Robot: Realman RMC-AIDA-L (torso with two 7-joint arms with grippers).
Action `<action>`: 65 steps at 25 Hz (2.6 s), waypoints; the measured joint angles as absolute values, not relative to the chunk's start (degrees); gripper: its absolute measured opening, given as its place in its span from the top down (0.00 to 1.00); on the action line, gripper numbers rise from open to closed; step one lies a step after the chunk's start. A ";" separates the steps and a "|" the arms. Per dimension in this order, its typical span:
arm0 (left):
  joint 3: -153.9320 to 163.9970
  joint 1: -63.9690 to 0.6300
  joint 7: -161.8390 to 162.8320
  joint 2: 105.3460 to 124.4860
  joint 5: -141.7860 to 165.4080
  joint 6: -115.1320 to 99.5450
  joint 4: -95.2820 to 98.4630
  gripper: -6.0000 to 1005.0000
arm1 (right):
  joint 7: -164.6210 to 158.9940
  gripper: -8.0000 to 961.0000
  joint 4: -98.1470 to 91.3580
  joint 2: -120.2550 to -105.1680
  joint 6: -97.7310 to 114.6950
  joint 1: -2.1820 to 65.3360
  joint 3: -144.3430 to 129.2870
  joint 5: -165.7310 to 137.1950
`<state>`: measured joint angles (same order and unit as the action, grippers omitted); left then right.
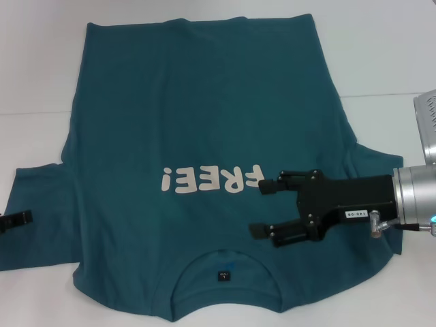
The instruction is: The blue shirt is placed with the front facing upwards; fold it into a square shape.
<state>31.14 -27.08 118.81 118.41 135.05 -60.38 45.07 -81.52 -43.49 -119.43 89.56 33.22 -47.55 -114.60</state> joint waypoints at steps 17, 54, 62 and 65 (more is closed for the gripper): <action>31.54 -26.76 117.96 118.73 135.09 -59.94 46.48 0.45 | -82.51 0.02 -43.94 -119.43 89.56 33.04 -47.63 -114.61; 31.66 -27.23 117.85 118.62 135.07 -60.99 44.20 0.20 | -83.87 0.02 -45.36 -119.44 89.60 32.89 -47.83 -114.84; 31.96 -27.60 117.35 118.65 134.82 -61.34 44.47 0.37 | -83.95 0.02 -45.36 -119.44 89.65 32.87 -47.58 -114.85; 32.18 -27.79 116.93 118.63 134.79 -61.27 44.03 0.47 | -84.15 0.02 -45.36 -119.43 89.65 32.84 -47.55 -114.85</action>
